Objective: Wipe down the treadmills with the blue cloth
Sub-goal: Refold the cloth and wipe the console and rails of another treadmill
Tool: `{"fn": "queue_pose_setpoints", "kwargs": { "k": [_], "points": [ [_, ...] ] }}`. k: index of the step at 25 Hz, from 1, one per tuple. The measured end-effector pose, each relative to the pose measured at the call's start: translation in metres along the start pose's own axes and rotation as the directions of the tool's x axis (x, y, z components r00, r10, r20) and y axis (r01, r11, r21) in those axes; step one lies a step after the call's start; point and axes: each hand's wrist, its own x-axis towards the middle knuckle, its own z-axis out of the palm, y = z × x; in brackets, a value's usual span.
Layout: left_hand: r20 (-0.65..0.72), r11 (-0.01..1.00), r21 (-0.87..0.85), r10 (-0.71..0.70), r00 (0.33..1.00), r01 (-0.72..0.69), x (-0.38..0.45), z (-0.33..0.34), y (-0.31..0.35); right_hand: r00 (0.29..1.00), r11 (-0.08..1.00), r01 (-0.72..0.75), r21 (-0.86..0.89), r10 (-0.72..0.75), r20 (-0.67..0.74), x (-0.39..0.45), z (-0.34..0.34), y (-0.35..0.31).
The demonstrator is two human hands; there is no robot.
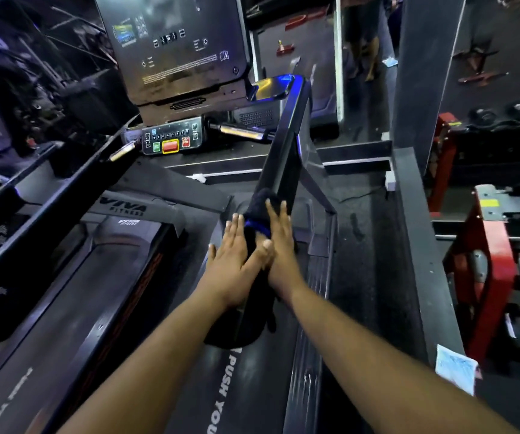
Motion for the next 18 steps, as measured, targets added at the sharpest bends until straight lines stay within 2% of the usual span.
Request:
{"fn": "queue_pose_setpoints", "kwargs": {
  "k": [3,5,8,9,13,18],
  "points": [
    [0.003,1.0,0.009,-0.003,1.0,0.003,0.013,-0.001,0.002,0.992,0.994,0.107,-0.01,-0.106,0.069,0.004,-0.007,0.013],
    [0.012,0.997,0.073,0.01,1.0,-0.01,0.03,-0.004,0.007,0.998,0.996,0.04,-0.075,-0.036,0.048,0.065,-0.016,0.007],
    [0.018,0.989,0.145,0.032,0.999,-0.034,0.058,-0.006,0.018,0.996,0.995,-0.083,-0.056,0.084,0.017,0.117,-0.027,0.001],
    [0.012,0.991,0.13,0.042,0.999,-0.043,0.064,-0.006,0.019,0.997,0.996,-0.07,-0.046,0.072,0.033,0.109,-0.028,0.005],
    [-0.005,0.994,0.048,0.093,0.996,-0.093,0.079,-0.003,0.013,0.984,0.989,0.145,0.031,-0.147,0.104,0.061,-0.023,0.027],
    [0.006,0.989,0.118,0.087,0.996,-0.087,0.101,-0.004,0.02,0.999,0.994,0.05,-0.094,-0.049,0.007,0.185,-0.038,0.03]
  ]
}}
